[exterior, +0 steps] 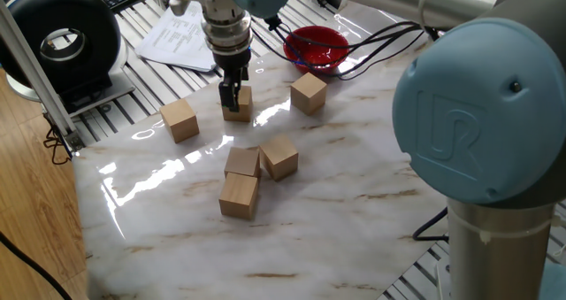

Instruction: Stack the blocks into a pyramid shape

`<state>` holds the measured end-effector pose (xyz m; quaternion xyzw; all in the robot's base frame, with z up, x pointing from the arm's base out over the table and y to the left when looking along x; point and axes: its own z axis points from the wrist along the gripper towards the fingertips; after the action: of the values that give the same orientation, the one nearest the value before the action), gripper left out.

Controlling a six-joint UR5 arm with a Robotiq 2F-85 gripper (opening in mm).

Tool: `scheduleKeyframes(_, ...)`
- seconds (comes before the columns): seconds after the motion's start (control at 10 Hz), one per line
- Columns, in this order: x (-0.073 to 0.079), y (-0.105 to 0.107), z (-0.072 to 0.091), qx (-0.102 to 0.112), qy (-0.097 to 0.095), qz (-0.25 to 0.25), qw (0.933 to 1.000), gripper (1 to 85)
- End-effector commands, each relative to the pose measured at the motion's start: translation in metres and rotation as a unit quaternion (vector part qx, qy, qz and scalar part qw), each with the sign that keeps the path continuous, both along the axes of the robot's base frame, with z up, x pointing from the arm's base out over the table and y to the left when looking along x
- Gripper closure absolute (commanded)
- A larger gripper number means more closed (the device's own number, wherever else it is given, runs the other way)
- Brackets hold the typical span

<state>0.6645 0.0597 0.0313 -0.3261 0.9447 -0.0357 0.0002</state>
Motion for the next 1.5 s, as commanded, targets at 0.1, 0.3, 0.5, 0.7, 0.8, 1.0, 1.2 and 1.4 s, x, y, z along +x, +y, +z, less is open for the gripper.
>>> scheduleKeyframes(0.1, 0.010, 0.015, -0.009, 0.022, -0.027, -0.010, 0.9993, 2.3)
scheduleKeyframes(0.3, 0.010, 0.016, -0.008, 0.025, -0.030, -0.038, 0.9985, 25.0)
scheduleKeyframes(0.5, 0.009, 0.018, -0.007, 0.028, -0.030, -0.049, 0.9980, 30.0)
scheduleKeyframes(0.7, 0.007, 0.008, -0.003, 0.013, -0.025, -0.051, 0.9983, 36.0)
scheduleKeyframes(0.8, 0.008, 0.005, -0.001, 0.014, -0.025, -0.052, 0.9982, 36.7)
scheduleKeyframes(1.0, 0.012, 0.005, -0.001, 0.019, -0.031, -0.066, 0.9972, 37.7)
scheduleKeyframes(1.2, 0.014, 0.000, 0.000, 0.017, -0.031, -0.082, 0.9960, 36.0)
scheduleKeyframes(1.4, 0.012, -0.011, 0.001, 0.004, -0.025, -0.106, 0.9940, 36.0)
